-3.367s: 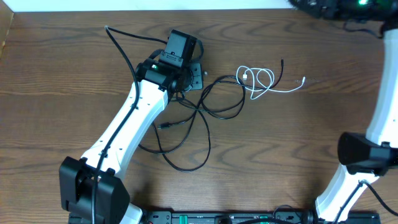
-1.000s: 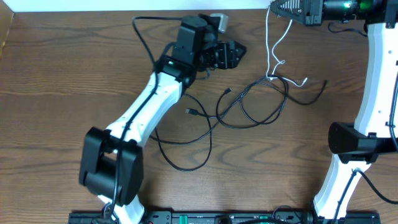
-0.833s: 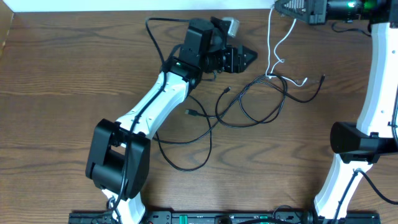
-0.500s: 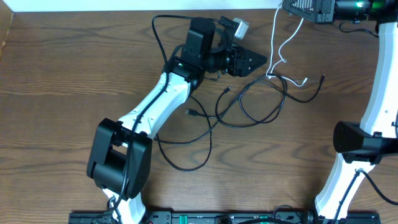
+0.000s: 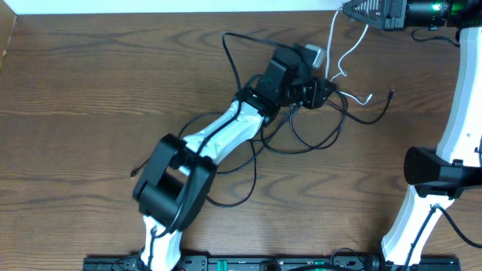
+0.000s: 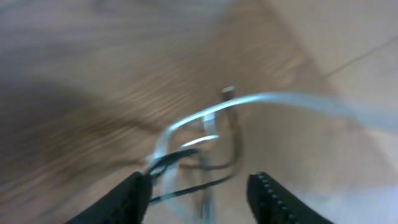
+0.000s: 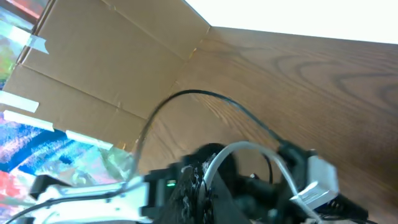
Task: Untangle cables
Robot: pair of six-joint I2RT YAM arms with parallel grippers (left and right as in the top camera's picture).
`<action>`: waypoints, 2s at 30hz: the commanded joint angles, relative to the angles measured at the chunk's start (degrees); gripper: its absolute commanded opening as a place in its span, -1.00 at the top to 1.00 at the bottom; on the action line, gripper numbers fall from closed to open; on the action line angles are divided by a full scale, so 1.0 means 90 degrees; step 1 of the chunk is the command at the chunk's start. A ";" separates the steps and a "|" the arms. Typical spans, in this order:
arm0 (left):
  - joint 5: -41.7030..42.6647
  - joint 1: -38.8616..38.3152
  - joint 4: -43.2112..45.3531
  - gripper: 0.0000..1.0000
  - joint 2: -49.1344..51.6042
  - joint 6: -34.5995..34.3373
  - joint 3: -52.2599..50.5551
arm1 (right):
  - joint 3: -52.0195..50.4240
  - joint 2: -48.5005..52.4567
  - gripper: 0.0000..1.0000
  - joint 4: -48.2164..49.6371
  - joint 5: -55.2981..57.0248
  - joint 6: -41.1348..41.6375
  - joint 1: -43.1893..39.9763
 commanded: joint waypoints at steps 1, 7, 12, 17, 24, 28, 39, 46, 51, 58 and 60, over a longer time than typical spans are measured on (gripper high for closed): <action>-0.0680 0.0063 0.0015 0.13 0.0291 -0.0097 -0.0070 | 0.0010 0.0027 0.98 -0.0051 -0.0146 -0.0046 -0.0039; -0.0879 0.0141 0.0005 0.85 0.0262 0.0080 -0.0068 | 0.0010 0.0027 0.98 -0.0078 -0.0124 -0.0119 -0.0058; -0.0877 0.0517 -0.0036 0.85 -0.0177 0.0073 -0.0068 | 0.0010 0.0027 0.98 -0.0097 0.0151 -0.0117 -0.0170; -0.0716 0.0765 -0.0032 0.78 -0.0636 0.0075 -0.0068 | 0.0010 0.0027 0.98 -0.0097 0.0148 -0.0117 -0.0194; 0.1773 0.0702 -0.0056 -0.18 -0.0614 0.0746 -0.0080 | 0.0010 0.0027 0.98 -0.0097 0.0148 -0.0117 -0.0211; 0.1766 0.0495 -0.0039 -0.21 -0.0561 0.1083 -0.0095 | 0.0010 0.0027 0.98 -0.0107 0.0146 -0.0117 -0.0223; 0.0061 0.0085 0.0816 -0.19 -0.0403 0.1103 -0.0095 | 0.0010 0.0027 0.98 -0.0170 0.0143 -0.0119 -0.0221; -0.0614 0.0092 0.1671 0.02 0.0117 0.1066 -0.0095 | 0.0010 0.0027 0.98 -0.0406 0.0146 -0.0338 -0.0223; -0.0614 0.0112 0.1651 0.85 0.0180 0.1030 -0.0095 | 0.0010 0.0027 0.98 -0.0425 0.0148 -0.0401 -0.0228; -0.0614 0.0418 0.1052 0.85 -0.0163 0.1027 -0.0073 | 0.0010 0.0027 0.98 -0.0403 0.0296 -0.0398 -0.0306; -0.0619 0.0602 0.0651 0.85 -0.0500 0.1035 -0.0049 | 0.0010 0.0027 0.98 -0.0403 0.0413 -0.0398 -0.0357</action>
